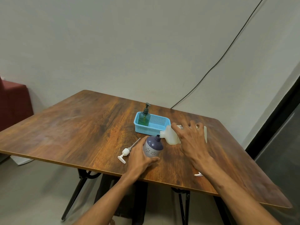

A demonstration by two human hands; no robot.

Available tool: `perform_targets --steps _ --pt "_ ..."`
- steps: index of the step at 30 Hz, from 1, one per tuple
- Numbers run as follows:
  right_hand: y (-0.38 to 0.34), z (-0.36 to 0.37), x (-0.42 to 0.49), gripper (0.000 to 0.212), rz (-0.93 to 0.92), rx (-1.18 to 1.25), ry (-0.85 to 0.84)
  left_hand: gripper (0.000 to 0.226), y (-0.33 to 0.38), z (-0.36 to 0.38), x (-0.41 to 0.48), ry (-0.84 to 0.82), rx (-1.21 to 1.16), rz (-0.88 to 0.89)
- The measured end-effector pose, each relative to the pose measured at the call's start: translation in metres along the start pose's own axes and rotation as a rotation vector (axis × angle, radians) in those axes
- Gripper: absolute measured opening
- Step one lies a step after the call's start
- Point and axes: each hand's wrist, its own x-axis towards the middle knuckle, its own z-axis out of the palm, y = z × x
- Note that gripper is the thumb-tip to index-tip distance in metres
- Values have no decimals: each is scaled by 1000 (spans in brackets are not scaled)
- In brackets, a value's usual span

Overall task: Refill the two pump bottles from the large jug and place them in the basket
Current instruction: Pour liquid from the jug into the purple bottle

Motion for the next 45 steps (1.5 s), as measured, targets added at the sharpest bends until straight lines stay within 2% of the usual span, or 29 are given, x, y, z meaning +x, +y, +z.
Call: perform_targets --steps 45 --pt "-1 0 2 76 -9 -8 -22 85 -3 1 1 7 11 7"
